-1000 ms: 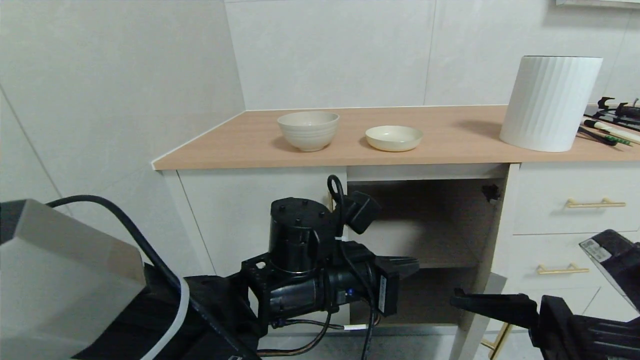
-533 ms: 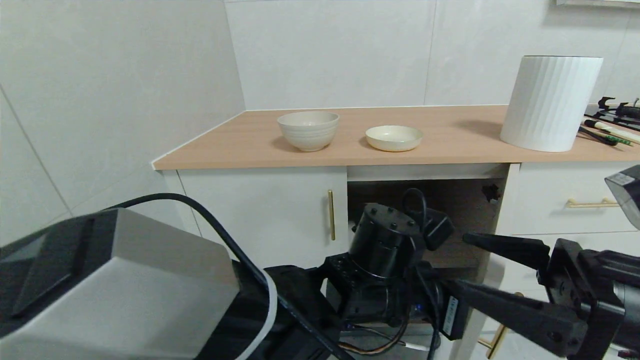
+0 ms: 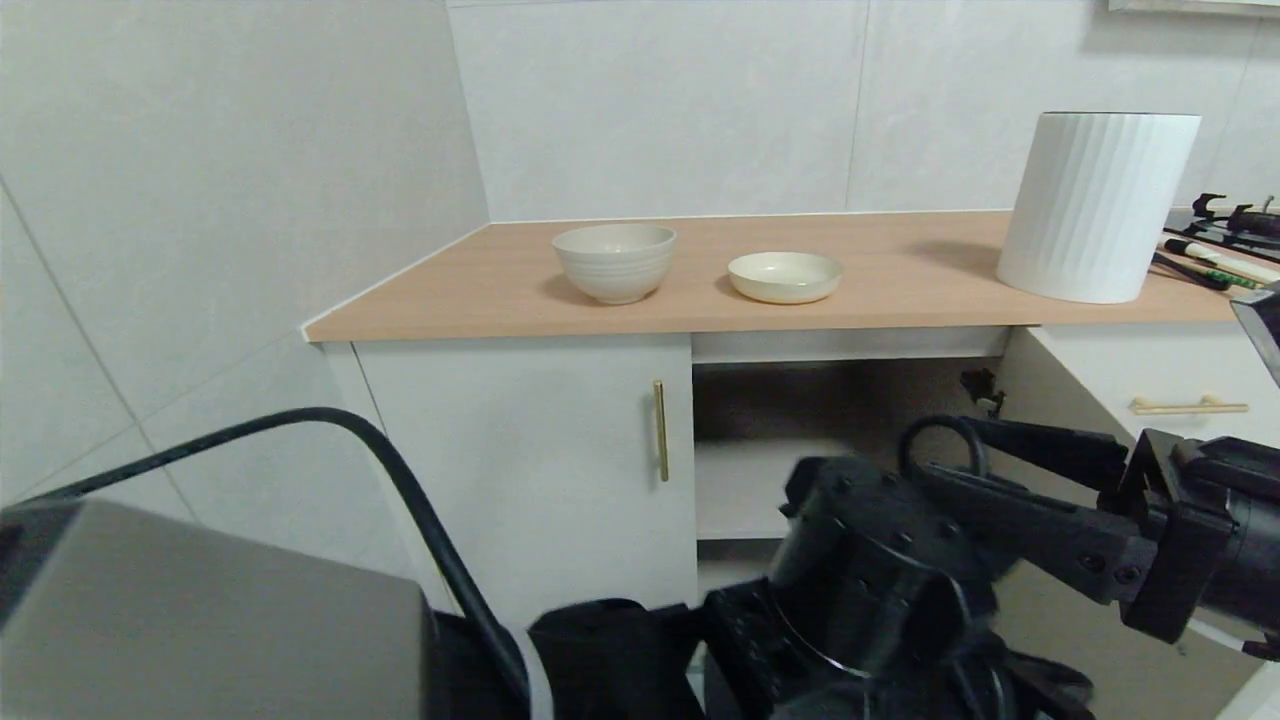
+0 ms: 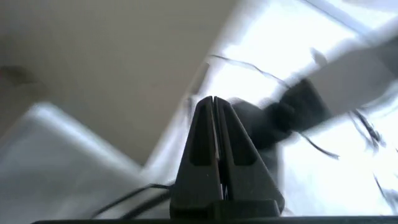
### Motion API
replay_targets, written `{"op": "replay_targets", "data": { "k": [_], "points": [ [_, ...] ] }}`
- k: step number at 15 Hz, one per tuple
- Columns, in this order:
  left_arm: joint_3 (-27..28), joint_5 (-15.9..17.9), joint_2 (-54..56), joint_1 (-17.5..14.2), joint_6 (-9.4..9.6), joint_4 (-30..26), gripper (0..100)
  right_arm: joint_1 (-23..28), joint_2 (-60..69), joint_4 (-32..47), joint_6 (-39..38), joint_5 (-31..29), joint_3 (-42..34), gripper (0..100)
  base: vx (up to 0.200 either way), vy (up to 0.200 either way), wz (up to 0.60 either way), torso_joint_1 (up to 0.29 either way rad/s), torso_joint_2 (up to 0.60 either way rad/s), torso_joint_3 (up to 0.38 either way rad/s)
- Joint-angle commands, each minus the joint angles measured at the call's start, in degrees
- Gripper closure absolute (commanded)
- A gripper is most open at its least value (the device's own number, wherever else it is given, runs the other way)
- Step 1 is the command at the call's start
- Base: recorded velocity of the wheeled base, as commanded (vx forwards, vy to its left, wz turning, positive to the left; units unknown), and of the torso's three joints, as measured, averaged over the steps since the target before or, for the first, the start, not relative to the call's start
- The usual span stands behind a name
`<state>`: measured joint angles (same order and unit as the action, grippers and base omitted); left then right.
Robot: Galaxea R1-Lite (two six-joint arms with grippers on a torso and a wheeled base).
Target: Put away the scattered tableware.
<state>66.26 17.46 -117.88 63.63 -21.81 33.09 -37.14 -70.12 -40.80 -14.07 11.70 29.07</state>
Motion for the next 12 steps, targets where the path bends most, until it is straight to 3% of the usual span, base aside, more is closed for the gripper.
{"op": "replay_targets", "data": {
  "k": [1, 4, 6, 8, 9, 11, 12],
  "points": [
    [-8.95, -0.58, 10.66, -6.86, -0.6, 0.14, 100, 0.23, -1.33, 0.64, -0.08, -0.1, 1.34, 0, 0.0, 0.0, 0.0, 0.0, 0.0, 0.0],
    [-20.11, -3.57, 22.43, -18.9, 0.1, -0.48, 100, 4.1, -10.3, 4.85, 0.01, -1.16, 7.14, 0, 0.0, 0.0, 0.0, 0.0, 0.0, 0.0],
    [-24.6, -4.54, 29.9, -27.86, 2.39, -3.29, 100, 4.45, -18.56, 5.03, 0.62, -6.34, 12.23, 0, 0.0, 0.0, 0.0, 0.0, 0.0, 0.0],
    [-25.83, -5.42, 35.79, -34.1, 4.76, -9.62, 100, 4.98, -25.94, 6.52, 2.55, -14.87, 19.35, 0, 0.0, 0.0, 0.0, 0.0, 0.0, 0.0],
    [-25.04, -6.56, 39.57, -37.88, 5.02, -14.54, 100, 6.12, -29.72, 11.18, 3.08, -18.12, 26.82, 0, 0.0, 0.0, 0.0, 0.0, 0.0, 0.0],
    [-23.1, -6.73, 41.15, -42.72, 5.02, -16.47, 100, 6.38, -31.13, 22.17, 2.99, -18.21, 35.96, 0, 0.0, 0.0, 0.0, 0.0, 0.0, 0.0],
    [-22.93, -6.73, 41.15, -43.68, 5.02, -16.47, 100, 6.65, -31.13, 25.16, 2.82, -18.21, 38.25, 0, 0.0, 0.0, 0.0, 0.0, 0.0, 0.0]
  ]
}}
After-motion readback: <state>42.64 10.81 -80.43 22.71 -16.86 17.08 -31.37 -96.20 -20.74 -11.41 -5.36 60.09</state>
